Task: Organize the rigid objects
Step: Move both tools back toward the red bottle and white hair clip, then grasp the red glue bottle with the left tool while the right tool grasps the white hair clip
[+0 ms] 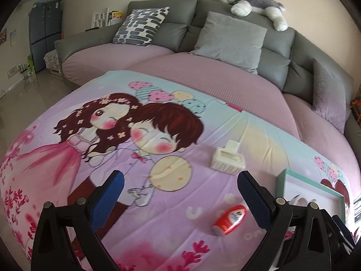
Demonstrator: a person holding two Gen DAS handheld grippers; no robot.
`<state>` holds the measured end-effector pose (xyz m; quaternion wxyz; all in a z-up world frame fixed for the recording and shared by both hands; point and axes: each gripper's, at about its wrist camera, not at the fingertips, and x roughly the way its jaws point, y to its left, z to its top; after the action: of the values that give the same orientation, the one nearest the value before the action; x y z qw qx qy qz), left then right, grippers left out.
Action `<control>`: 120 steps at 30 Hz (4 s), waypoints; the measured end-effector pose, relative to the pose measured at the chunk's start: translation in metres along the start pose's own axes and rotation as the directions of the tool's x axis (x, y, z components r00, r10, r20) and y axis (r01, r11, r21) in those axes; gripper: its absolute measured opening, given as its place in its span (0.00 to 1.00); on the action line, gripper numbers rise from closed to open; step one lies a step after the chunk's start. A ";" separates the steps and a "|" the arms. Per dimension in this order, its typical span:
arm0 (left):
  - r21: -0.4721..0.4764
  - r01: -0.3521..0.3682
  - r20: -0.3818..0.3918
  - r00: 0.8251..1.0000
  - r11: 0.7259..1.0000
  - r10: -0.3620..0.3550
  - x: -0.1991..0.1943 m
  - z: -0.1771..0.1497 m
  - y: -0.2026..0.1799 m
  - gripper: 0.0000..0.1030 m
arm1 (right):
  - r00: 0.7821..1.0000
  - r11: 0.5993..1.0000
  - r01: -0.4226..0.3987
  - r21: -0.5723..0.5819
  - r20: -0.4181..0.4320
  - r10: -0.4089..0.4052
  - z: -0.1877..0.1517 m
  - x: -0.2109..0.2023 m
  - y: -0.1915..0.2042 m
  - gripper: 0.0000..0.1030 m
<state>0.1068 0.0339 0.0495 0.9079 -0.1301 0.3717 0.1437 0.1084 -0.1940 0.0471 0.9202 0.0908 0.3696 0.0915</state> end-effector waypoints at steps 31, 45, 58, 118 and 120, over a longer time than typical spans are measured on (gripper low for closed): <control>0.430 0.098 -0.304 0.952 0.897 0.041 0.054 -0.054 -0.060 0.97 | 0.995 0.995 0.095 0.036 -0.025 -0.094 -0.004 0.015 -0.013 1.00; 0.109 -0.066 -0.245 0.965 0.992 0.091 0.064 -0.027 0.007 0.97 | 0.996 0.994 0.093 0.053 -0.024 -0.091 -0.004 0.011 -0.019 1.00; 0.164 0.156 -0.250 0.962 0.974 -0.112 0.070 -0.021 -0.067 0.97 | 0.995 0.993 0.101 0.068 -0.013 -0.100 -0.002 0.007 -0.025 1.00; 0.046 0.033 -0.271 0.962 0.998 -0.019 0.078 -0.009 0.025 0.76 | 0.979 0.969 -0.091 -0.230 -0.199 0.045 0.025 0.141 0.116 0.86; 0.037 0.030 -0.273 0.962 0.999 -0.018 0.078 -0.009 0.028 0.76 | 0.980 0.969 -0.077 -0.236 -0.197 0.030 0.025 0.145 0.119 0.84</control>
<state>0.1442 0.0696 -0.0158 0.8522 -0.1348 0.4944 0.1060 0.2168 -0.0471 -0.0030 0.8815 -0.0216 0.4402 0.1694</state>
